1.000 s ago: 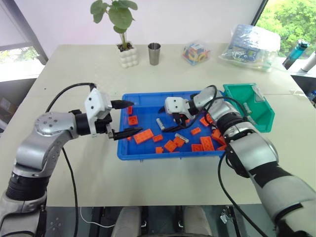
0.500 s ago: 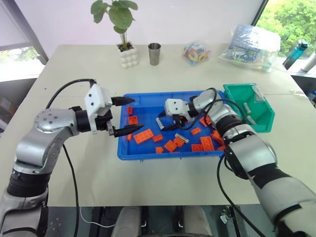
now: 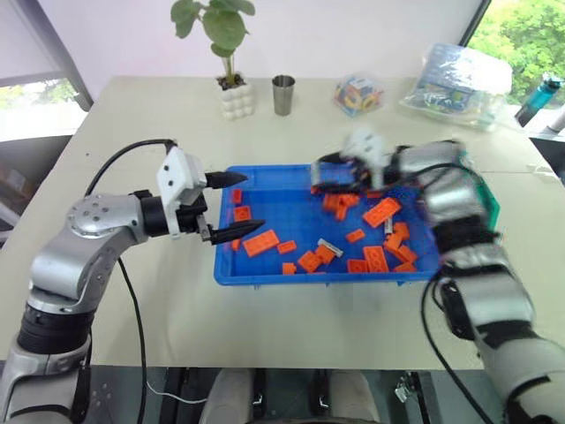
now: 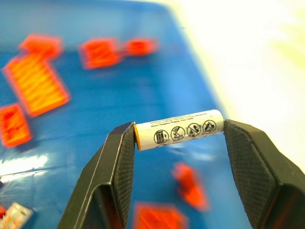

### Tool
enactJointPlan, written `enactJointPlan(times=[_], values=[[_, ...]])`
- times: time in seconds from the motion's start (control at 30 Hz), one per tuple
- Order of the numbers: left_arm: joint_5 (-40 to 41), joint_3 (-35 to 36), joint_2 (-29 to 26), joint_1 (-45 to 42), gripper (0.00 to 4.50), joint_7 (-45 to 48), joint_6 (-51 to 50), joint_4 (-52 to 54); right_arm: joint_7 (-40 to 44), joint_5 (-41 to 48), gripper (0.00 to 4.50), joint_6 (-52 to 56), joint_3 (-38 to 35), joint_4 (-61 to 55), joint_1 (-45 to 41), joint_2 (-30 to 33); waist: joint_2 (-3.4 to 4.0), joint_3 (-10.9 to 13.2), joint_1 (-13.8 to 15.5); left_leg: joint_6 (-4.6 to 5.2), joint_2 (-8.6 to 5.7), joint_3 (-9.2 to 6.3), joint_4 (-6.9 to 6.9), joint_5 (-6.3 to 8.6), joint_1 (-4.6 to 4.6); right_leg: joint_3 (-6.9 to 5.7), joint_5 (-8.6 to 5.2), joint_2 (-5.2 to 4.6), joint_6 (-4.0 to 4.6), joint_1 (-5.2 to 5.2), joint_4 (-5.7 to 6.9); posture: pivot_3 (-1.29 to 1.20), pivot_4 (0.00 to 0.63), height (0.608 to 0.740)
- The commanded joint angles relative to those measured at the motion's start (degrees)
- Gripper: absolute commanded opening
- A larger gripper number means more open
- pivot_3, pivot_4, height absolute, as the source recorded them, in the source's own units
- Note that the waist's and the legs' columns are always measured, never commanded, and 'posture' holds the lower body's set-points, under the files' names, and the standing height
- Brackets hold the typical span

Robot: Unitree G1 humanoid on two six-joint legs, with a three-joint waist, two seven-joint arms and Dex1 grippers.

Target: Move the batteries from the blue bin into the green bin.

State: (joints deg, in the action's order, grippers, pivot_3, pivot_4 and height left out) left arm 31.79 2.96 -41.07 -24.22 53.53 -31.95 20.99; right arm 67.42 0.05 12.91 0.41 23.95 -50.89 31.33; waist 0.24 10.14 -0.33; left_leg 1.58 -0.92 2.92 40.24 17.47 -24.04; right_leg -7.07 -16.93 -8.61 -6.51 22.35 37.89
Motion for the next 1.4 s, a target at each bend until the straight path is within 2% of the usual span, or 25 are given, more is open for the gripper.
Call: enactJointPlan(times=[0.03, 0.27, 0.4, 0.47, 0.5, 0.53, 0.57, 0.77, 0.93, 1.03, 1.17, 1.4], values=[[0.12, 0.51, 0.66, -0.24, 4.50, -0.42, 1.31, 0.62, -6.50, 2.92, 2.24, 16.02, -8.33, -17.14, 6.16, 6.32, 0.00, 0.00, -0.20, 0.00, -0.01, 0.01, 0.00, 0.00, 0.00, -0.05, 0.00, 0.00, 0.00, 0.00, -0.02, 0.00, 0.150, 0.691], [-1.35, -1.63, 2.86, -4.10, 4.50, 1.25, 4.21, -5.38, -14.76, 3.91, 2.24, 29.57, -19.59, -27.48, 17.97, 17.98, 0.00, 0.00, 0.04, -0.01, -0.04, 0.11, -0.01, -0.02, 0.02, -0.10, 0.00, -0.04, -0.02, -0.02, -0.06, 0.00, 0.150, 0.691], [-2.56, -3.27, 4.43, -6.92, 4.50, 2.48, 5.87, -8.77, -17.60, 5.48, 2.24, 32.12, -21.34, -29.96, 21.83, 19.66, 0.00, 0.00, -0.15, -0.01, -0.04, 0.17, -0.02, -0.03, 0.02, -0.10, 0.00, -0.05, -0.03, -0.01, -0.06, 0.00, 0.150, 0.691], [-3.23, -3.95, 5.10, -7.89, 4.50, 3.09, 6.80, -10.16, -18.89, 5.41, 3.29, 32.09, -20.87, -30.94, 23.31, 20.13, 0.00, 0.00, -0.17, -0.01, -0.03, 0.17, -0.04, -0.04, 0.03, -0.10, 0.00, -0.04, -0.03, -0.01, -0.06, 0.00, 0.150, 0.691], [-3.46, -4.16, 5.35, -8.19, 4.50, 3.34, 7.14, -10.57, -19.66, 5.14, 3.58, 31.87, -20.39, -31.31, 23.90, 20.46, 0.00, 0.00, -0.17, -0.01, -0.03, 0.17, -0.05, -0.04, 0.04, -0.10, 0.00, -0.04, -0.04, -0.01, -0.05, 0.00, 0.150, 0.691], [-3.62, -4.27, 5.55, -8.41, 4.50, 3.55, 7.37, -10.86, -20.43, 4.92, 4.21, 31.61, -19.96, -31.61, 24.26, 20.71, 0.00, 0.00, -0.22, -0.01, -0.03, 0.17, -0.05, -0.04, 0.04, -0.10, 0.00, -0.04, -0.04, 0.00, -0.06, 0.00, 0.150, 0.691], [-3.69, -4.32, 5.66, -8.53, 4.50, 3.69, 7.48, -10.99, -21.08, 4.90, 4.45, 31.41, -19.69, -31.93, 24.35, 20.84, 0.00, 0.00, -0.20, -0.01, -0.03, 0.19, -0.05, -0.04, 0.04, -0.10, 0.00, -0.05, -0.04, 0.00, -0.06, 0.00, 0.150, 0.691], [-3.54, -3.71, 5.34, -7.65, 4.50, 4.28, 7.22, -9.92, -20.34, 10.41, 4.45, 32.43, -19.50, -35.79, 21.58, 20.17, 0.00, 0.00, -0.03, -0.01, -0.04, 0.16, -0.04, -0.04, 0.04, -0.10, 0.00, -0.05, -0.04, -0.03, -0.10, 0.00, 0.150, 0.691], [-2.15, -2.81, 3.43, -4.67, 4.50, 5.04, 5.54, -6.65, -17.41, 18.94, 4.45, 39.20, -12.39, -47.59, 23.59, 17.16, -0.01, 0.01, -0.24, -0.01, 0.02, 0.10, -0.06, -0.04, 0.04, -0.11, 0.00, 0.00, -0.04, -0.05, -0.14, 0.00, 0.150, 0.691], [-1.47, -2.29, 2.05, -3.12, 4.50, 5.83, 4.68, -5.15, -15.81, 19.96, 4.45, 37.94, -6.51, -49.86, 25.99, 16.85, -0.03, 0.01, 0.06, -0.01, 0.02, 0.10, -0.06, -0.04, 0.04, -0.13, 0.00, 0.00, -0.04, -0.08, -0.36, 0.00, 0.150, 0.691], [0.36, -2.07, -0.32, -1.31, 4.50, 7.92, 3.08, -2.92, -9.91, 18.01, 4.45, 31.01, 2.05, -47.78, 26.85, 19.78, -0.03, 0.01, 0.84, -0.01, -0.02, 0.09, -0.04, -0.04, 0.03, -0.13, 0.01, -0.01, -0.06, -0.14, -0.52, 0.00, 0.150, 0.691], [2.41, -2.01, -4.46, 1.33, 4.50, 11.57, 2.24, 0.13, -1.84, 12.92, 4.45, 20.61, 12.16, -35.61, 20.15, 20.96, -0.04, 0.02, 0.86, -0.01, 0.00, 0.10, -0.01, -0.04, 0.04, -0.13, 0.03, 0.01, -0.10, -0.17, -0.58, 0.00, 0.150, 0.691]])
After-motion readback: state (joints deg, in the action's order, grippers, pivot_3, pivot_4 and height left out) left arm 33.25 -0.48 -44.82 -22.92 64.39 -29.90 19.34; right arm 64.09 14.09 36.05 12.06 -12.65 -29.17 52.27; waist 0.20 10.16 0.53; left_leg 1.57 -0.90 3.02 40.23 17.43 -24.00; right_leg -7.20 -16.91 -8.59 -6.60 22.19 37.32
